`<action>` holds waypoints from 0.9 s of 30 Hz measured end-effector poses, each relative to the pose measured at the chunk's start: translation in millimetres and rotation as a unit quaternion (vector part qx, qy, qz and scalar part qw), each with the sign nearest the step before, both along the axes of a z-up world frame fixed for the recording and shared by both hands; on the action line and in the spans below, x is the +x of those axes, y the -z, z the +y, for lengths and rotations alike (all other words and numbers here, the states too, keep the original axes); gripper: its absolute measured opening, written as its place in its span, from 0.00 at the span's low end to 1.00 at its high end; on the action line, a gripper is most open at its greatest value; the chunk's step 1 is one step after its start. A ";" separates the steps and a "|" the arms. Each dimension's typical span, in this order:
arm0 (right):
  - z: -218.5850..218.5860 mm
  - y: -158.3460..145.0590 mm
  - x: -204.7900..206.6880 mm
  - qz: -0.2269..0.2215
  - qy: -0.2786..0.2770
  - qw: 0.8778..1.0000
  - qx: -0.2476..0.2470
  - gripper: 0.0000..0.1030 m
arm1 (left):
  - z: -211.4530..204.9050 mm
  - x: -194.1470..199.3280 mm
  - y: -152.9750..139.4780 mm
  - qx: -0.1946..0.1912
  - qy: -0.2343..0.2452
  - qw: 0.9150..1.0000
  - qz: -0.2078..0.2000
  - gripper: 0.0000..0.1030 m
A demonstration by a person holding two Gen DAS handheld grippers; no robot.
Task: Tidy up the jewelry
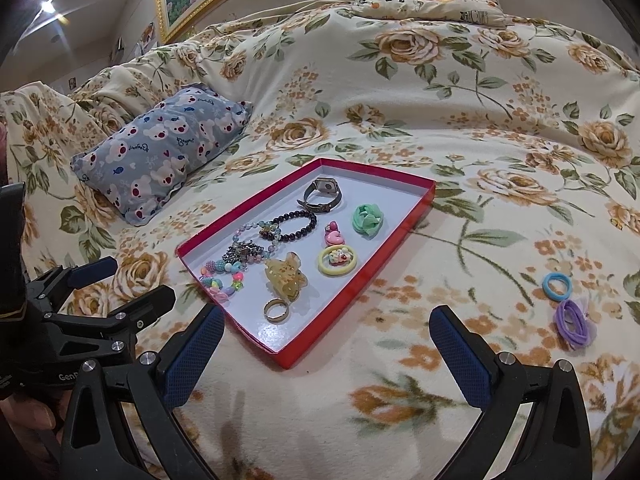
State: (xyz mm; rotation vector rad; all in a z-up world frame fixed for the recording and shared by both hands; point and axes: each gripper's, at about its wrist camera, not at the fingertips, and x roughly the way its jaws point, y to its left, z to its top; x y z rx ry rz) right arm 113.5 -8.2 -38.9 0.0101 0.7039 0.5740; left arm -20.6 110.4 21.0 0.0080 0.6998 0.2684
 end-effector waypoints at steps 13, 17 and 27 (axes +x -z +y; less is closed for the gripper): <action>1.0 -2.7 0.2 0.002 -0.002 1.000 0.001 1.00 | -1.0 -0.1 2.1 -0.001 -0.009 1.000 -0.003 0.99; 2.0 -2.8 -0.1 0.003 -0.003 1.000 0.001 1.00 | -2.1 0.0 2.3 -0.001 -0.007 1.000 -0.003 0.99; 1.8 -3.0 -0.3 0.003 -0.003 1.000 0.002 1.00 | -3.6 -0.1 2.8 0.000 -0.006 1.000 -0.003 0.99</action>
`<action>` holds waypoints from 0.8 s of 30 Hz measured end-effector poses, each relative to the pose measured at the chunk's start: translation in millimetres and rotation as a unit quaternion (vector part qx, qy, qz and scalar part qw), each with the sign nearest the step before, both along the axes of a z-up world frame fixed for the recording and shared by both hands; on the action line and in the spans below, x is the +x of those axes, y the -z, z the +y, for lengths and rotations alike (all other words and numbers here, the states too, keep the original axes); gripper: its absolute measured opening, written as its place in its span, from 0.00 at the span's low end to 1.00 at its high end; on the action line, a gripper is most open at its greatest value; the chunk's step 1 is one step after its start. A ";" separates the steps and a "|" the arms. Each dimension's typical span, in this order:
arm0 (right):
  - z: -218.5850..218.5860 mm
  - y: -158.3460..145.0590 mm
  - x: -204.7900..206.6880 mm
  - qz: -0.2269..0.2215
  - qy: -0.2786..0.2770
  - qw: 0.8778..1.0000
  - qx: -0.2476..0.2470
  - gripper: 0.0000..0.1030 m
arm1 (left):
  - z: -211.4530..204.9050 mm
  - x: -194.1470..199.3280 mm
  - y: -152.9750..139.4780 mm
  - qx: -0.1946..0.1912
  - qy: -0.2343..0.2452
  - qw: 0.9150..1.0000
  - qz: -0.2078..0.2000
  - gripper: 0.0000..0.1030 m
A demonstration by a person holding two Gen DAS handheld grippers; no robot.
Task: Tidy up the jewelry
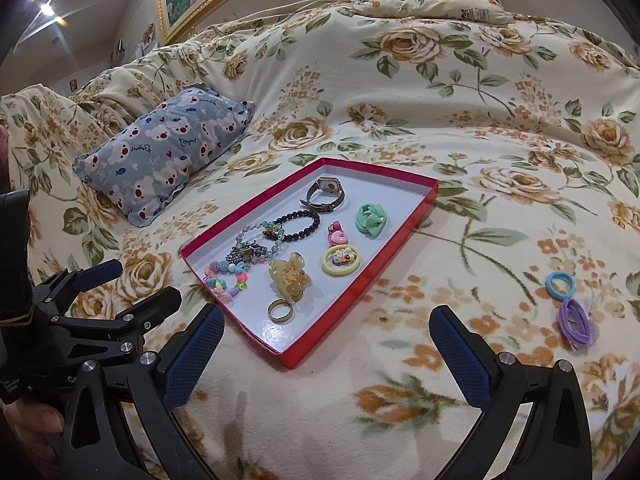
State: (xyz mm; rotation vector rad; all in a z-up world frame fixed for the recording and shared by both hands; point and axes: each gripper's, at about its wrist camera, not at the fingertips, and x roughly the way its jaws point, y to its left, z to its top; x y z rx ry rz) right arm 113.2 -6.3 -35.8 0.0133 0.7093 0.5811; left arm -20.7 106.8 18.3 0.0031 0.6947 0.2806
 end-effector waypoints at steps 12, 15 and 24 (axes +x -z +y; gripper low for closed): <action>0.5 -1.0 -0.9 0.002 0.002 1.000 0.001 1.00 | 0.2 0.9 -0.4 0.000 0.002 1.000 -0.001 0.99; -0.1 -1.6 -0.7 0.002 0.002 1.000 0.002 1.00 | 0.1 1.2 -1.0 -0.001 0.002 1.000 -0.001 0.99; -0.5 -2.2 -0.6 0.003 0.002 1.000 0.003 1.00 | -1.0 2.0 -1.6 0.001 0.003 1.000 0.000 0.99</action>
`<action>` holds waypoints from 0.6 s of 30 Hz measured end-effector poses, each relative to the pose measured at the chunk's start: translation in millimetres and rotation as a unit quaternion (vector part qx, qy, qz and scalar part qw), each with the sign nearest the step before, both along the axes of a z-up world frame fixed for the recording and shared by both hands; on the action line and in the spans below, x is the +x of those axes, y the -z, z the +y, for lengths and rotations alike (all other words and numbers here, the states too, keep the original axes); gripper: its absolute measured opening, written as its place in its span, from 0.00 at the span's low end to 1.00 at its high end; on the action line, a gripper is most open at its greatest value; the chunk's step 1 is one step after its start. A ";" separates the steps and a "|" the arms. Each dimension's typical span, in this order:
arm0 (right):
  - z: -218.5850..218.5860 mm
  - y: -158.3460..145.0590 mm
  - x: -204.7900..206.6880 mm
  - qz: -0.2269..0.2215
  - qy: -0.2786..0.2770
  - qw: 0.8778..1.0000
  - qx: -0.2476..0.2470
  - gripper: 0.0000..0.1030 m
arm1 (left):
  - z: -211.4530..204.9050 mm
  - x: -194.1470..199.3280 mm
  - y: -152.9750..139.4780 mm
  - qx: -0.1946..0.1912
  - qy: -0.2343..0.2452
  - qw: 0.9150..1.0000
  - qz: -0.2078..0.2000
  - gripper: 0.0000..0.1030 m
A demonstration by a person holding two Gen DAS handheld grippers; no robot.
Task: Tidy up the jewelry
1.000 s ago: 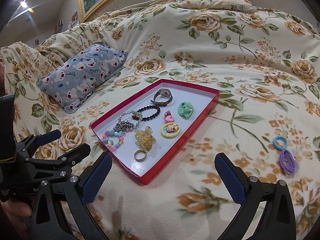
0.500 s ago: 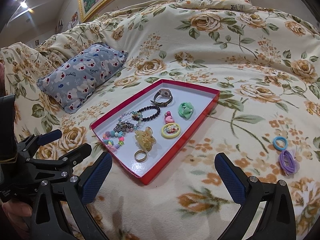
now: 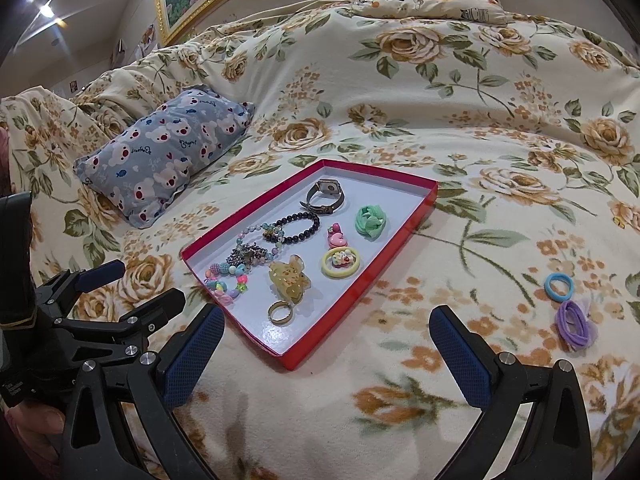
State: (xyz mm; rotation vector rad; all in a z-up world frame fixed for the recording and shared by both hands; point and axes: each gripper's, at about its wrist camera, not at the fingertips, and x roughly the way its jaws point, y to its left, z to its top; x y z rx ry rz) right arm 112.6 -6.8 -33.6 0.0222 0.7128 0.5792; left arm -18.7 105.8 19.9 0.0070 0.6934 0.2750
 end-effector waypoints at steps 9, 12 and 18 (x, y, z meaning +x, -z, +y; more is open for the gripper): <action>-2.2 -2.5 1.8 0.000 0.002 1.000 0.003 1.00 | 0.9 1.1 -0.1 -0.001 0.001 1.000 -0.001 0.99; -2.6 -3.1 1.9 0.002 0.002 1.000 0.003 1.00 | 2.2 1.9 -0.4 -0.003 0.001 1.000 -0.001 0.99; -5.0 -2.8 7.5 0.004 0.003 1.000 0.003 1.00 | 2.9 4.7 -1.3 -0.007 -0.001 1.000 -0.001 0.99</action>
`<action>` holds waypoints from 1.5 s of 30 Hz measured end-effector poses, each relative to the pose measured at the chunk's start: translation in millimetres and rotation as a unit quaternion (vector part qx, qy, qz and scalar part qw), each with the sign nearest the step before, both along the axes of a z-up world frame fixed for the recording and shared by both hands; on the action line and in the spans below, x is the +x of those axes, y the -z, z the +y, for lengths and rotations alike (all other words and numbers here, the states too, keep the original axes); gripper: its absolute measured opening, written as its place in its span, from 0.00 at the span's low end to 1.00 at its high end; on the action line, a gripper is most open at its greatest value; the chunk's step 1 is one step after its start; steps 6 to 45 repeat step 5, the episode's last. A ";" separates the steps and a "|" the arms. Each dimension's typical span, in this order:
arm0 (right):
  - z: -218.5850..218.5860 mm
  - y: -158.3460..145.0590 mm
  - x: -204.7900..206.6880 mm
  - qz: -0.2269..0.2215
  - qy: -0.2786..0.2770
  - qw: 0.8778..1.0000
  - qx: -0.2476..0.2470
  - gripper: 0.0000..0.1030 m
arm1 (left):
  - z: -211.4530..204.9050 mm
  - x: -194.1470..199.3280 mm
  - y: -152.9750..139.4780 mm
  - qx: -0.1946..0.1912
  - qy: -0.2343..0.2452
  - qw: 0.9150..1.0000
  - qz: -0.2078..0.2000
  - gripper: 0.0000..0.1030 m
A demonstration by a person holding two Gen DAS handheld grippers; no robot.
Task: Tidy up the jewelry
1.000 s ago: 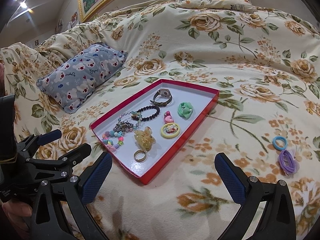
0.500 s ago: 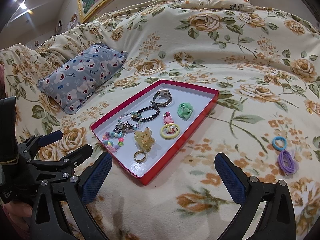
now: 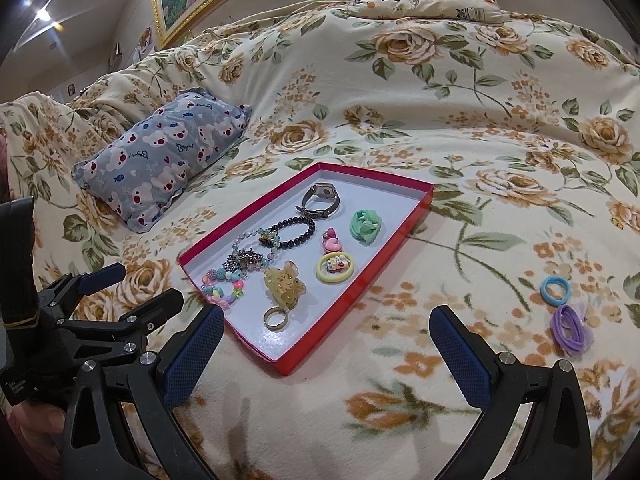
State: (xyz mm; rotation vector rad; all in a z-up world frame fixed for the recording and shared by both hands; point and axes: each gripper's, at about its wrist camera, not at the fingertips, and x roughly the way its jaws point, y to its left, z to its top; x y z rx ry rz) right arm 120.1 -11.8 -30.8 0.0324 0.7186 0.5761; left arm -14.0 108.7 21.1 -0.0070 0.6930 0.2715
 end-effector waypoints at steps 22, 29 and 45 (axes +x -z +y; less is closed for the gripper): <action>-2.6 4.6 5.9 0.011 0.002 1.000 0.003 1.00 | -0.9 3.1 -0.9 -0.003 0.001 1.000 -0.002 0.99; -2.6 4.6 5.9 0.011 0.002 1.000 0.003 1.00 | -0.9 3.1 -0.9 -0.003 0.001 1.000 -0.002 0.99; -2.6 4.6 5.9 0.011 0.002 1.000 0.003 1.00 | -0.9 3.1 -0.9 -0.003 0.001 1.000 -0.002 0.99</action>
